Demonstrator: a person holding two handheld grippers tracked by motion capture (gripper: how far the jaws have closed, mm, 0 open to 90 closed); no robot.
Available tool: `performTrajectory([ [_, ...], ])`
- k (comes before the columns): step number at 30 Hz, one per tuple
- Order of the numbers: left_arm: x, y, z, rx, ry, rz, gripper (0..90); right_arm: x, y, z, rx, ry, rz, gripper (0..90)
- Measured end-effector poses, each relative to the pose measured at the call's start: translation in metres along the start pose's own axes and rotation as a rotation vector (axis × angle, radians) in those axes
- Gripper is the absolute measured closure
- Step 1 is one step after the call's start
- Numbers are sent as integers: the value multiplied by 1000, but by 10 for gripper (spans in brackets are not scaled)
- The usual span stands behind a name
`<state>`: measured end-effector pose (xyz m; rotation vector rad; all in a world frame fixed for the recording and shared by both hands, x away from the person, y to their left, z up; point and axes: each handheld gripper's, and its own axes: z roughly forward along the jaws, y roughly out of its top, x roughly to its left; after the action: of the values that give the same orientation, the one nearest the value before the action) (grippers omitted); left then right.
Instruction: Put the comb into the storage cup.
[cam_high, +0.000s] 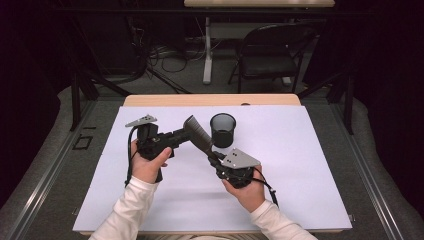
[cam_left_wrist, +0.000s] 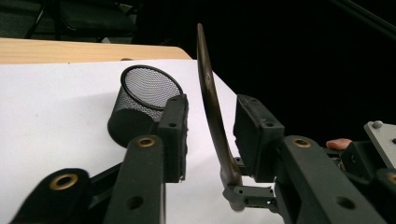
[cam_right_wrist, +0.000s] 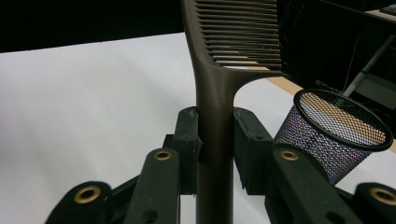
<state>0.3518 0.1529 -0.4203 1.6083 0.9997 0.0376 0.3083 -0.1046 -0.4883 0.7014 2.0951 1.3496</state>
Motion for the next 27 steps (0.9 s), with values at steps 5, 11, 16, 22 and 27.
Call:
performTrajectory([
  [5, 0, -1, -1, -20, -2, -14, 699, 1, -1, 1, 0, 3, -2, 727],
  [11, 1, -1, -1, -18, -21, -32, 713, 2, -1, 1, 2, 10, 4, 727],
  [16, 3, -2, 1, -15, -35, -55, 736, 1, -1, 1, 0, 15, 15, 727],
  [22, 4, -3, 1, -18, -40, -64, 762, 1, -1, 2, 0, 16, 14, 727],
  [27, 5, -4, 1, -15, -45, -71, 789, 2, -1, 2, -1, 18, 14, 727],
])
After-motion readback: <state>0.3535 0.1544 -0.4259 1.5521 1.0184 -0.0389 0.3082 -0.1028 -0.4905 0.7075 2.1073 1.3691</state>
